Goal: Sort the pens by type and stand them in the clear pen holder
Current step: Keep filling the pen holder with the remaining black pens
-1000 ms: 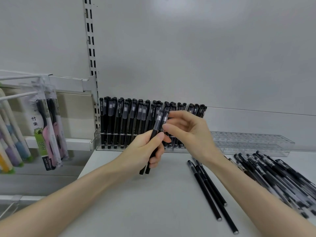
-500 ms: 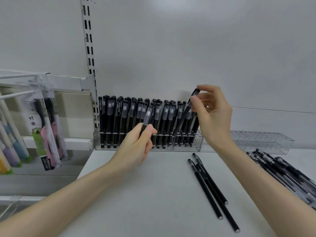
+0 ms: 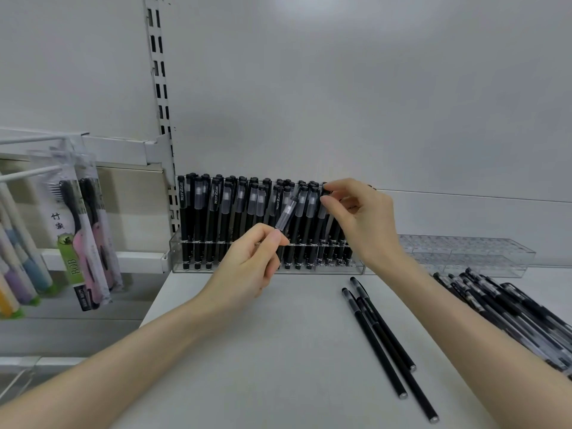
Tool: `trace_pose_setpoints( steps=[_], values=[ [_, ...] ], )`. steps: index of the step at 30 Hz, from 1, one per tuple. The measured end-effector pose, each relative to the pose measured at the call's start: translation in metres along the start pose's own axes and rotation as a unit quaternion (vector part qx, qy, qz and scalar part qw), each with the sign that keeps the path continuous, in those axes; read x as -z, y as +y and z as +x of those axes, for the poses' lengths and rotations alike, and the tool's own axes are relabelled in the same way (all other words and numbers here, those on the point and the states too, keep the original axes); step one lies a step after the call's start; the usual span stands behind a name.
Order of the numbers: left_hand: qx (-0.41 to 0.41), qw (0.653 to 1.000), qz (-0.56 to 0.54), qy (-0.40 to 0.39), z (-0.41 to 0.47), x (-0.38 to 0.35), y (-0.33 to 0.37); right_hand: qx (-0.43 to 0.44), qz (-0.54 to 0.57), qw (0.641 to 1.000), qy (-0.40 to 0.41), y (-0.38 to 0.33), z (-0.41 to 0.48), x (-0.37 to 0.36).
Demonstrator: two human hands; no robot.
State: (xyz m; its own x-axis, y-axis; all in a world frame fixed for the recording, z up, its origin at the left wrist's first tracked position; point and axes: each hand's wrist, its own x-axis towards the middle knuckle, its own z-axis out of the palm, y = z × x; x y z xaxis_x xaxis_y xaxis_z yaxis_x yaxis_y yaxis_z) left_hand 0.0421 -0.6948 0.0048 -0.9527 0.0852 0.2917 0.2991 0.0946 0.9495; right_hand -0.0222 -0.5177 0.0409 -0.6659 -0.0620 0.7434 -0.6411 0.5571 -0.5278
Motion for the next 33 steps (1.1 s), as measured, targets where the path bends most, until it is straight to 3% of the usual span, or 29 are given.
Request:
trace_pose_setpoints(
  steps=[3,5,9,12,18,24,26,29,33],
  values=[
    [0.006,1.0,-0.016,-0.006,0.002,-0.001,-0.002,-0.002,-0.005,1.0,0.025,-0.001,-0.003,0.002],
    [-0.006,1.0,-0.006,-0.017,0.002,-0.002,-0.004,-0.023,0.05,0.998,0.035,-0.007,-0.009,0.006],
    [-0.029,0.998,-0.017,-0.062,0.001,-0.007,-0.004,-0.075,0.206,0.973,-0.07,-0.023,-0.023,0.011],
    [-0.023,0.995,-0.041,-0.093,-0.002,-0.012,-0.002,-0.076,0.243,0.962,-0.101,-0.026,-0.028,0.012],
    [-0.064,0.992,0.063,-0.09,-0.001,-0.011,-0.005,-0.075,0.291,0.953,-0.045,-0.03,-0.022,0.021],
    [-0.1,0.986,0.116,-0.07,0.001,-0.009,-0.012,-0.062,0.26,0.963,0.016,-0.027,-0.012,0.031],
    [-0.149,0.964,0.217,-0.034,0.004,-0.006,-0.021,-0.037,0.2,0.977,0.062,-0.021,-0.01,0.034],
    [-0.233,0.879,0.416,-0.007,0.007,0.002,-0.035,-0.001,0.101,0.988,0.117,-0.011,-0.006,0.036],
    [-0.246,0.826,0.507,-0.018,0.006,0.002,-0.042,0.019,0.071,0.988,0.138,-0.004,-0.003,0.032]
  ],
)
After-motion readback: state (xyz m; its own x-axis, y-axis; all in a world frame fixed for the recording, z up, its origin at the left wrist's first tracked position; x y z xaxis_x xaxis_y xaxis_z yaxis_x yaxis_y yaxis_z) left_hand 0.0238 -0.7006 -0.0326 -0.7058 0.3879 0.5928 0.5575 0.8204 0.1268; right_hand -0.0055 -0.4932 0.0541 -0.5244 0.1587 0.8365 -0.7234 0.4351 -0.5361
